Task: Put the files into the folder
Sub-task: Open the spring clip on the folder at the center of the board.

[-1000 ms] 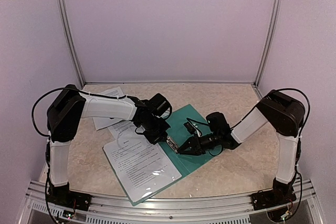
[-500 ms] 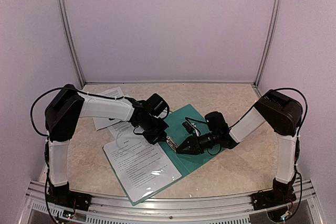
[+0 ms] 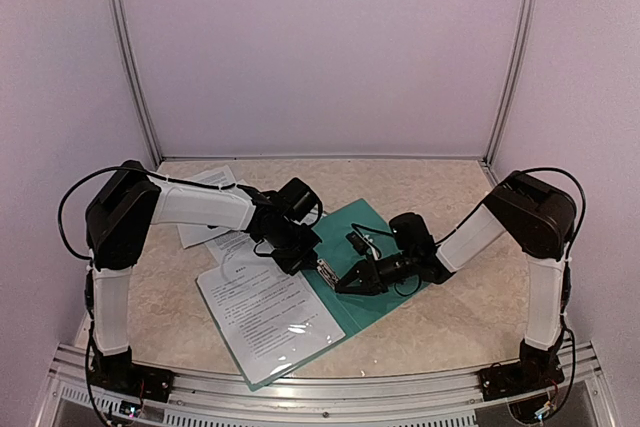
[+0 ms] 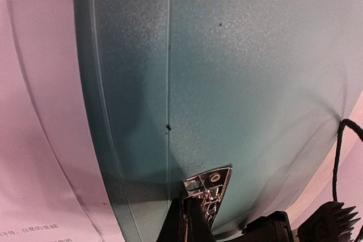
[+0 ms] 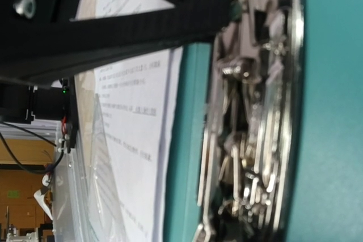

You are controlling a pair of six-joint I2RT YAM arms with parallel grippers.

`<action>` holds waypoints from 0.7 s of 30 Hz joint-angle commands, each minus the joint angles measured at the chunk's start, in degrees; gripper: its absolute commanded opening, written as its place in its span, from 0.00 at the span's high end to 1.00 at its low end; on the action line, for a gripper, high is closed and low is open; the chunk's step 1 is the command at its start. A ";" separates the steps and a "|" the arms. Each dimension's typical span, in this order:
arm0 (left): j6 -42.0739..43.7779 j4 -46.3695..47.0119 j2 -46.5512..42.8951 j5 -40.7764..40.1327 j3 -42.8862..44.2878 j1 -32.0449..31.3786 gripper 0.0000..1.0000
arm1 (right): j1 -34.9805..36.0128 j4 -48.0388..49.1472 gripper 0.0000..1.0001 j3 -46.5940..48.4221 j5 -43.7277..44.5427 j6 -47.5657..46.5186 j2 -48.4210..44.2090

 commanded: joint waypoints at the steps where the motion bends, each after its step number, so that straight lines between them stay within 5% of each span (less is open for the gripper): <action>1: 0.63 1.99 -0.68 2.60 0.77 -0.26 1.00 | 1.17 -2.41 0.81 0.39 2.31 -1.31 3.18; 21: 1.15 1.57 -0.13 2.81 1.14 -0.26 1.00 | 1.27 -8.84 1.00 0.39 7.89 -3.70 2.73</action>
